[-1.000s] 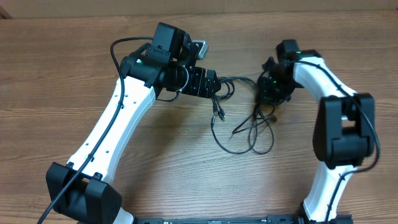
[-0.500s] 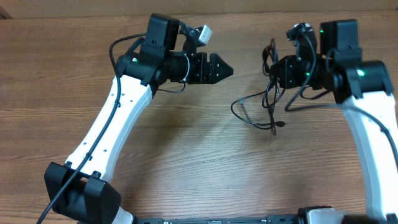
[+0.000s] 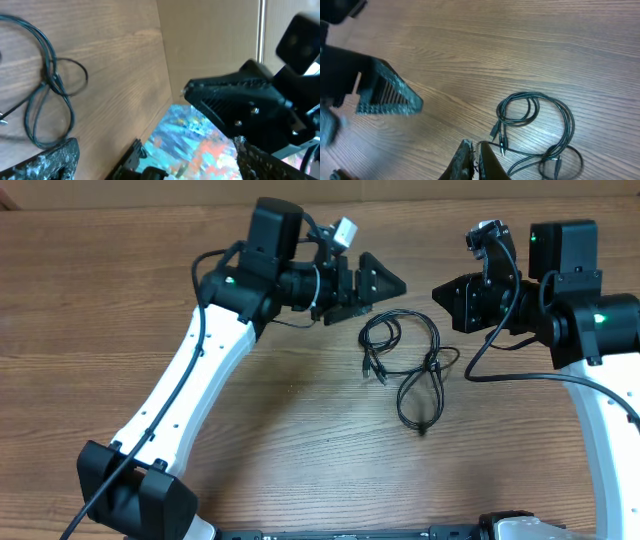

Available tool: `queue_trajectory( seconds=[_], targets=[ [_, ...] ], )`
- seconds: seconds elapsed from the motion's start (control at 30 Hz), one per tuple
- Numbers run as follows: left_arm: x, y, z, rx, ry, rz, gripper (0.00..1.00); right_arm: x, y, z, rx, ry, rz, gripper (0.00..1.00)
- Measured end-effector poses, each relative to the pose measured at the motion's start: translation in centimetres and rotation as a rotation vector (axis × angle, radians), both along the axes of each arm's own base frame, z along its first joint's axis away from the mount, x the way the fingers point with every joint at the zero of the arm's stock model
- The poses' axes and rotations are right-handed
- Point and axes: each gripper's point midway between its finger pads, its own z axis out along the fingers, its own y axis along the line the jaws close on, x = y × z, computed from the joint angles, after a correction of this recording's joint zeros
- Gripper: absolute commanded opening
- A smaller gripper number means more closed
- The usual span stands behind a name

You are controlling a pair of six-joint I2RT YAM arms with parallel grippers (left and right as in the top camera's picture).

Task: Untangle cables

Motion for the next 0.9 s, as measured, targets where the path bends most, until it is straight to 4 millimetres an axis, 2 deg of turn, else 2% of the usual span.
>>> queue_trajectory(
  seconds=[0.07, 0.13, 0.17, 0.23, 0.3, 0.37, 0.5, 0.73, 0.8, 0.9],
  targets=[
    [-0.3, -0.1, -0.4, 0.019, 0.021, 0.006, 1.0, -0.2, -0.1, -0.3, -0.008, 0.016, -0.004, 0.1],
    [-0.3, 0.1, -1.2, 0.053, 0.043, 0.028, 1.0, -0.6, -0.5, -0.7, -0.023, 0.04, -0.018, 0.39],
    [-0.2, 0.3, -1.5, 0.07, 0.052, 0.043, 1.0, -0.8, -0.8, -1.1, -0.039, 0.06, -0.034, 0.7],
    [0.2, 0.6, -2.1, 0.103, 0.055, 0.076, 1.0, -0.9, -1.7, -1.7, -0.08, 0.083, -0.075, 0.9],
    [0.5, 0.9, -2.5, 0.124, 0.055, 0.095, 1.0, -0.9, -2.7, -2.2, -0.119, 0.102, -0.128, 0.99],
    [0.7, 1.1, -2.9, 0.146, 0.055, 0.115, 1.0, -0.6, -3.8, -2.6, -0.156, 0.112, -0.197, 1.0],
    [0.9, 1.5, -3.5, 0.176, 0.062, 0.139, 1.0, 0.1, -4.5, -3.7, -0.162, 0.163, -0.275, 1.0],
    [0.7, 2.0, -4.2, 0.215, 0.088, 0.158, 1.0, 2.2, -4.7, -10.0, -0.159, 0.39, -0.391, 0.96],
    [0.6, 2.1, -4.5, 0.225, 0.099, 0.16, 1.0, 2.5, -4.8, -12.7, -0.168, 0.483, -0.429, 0.93],
    [0.4, 2.5, -5.1, 0.256, 0.115, 0.173, 1.0, 1.9, -4.9, -15.5, -0.181, 0.611, -0.477, 0.87]
  ],
)
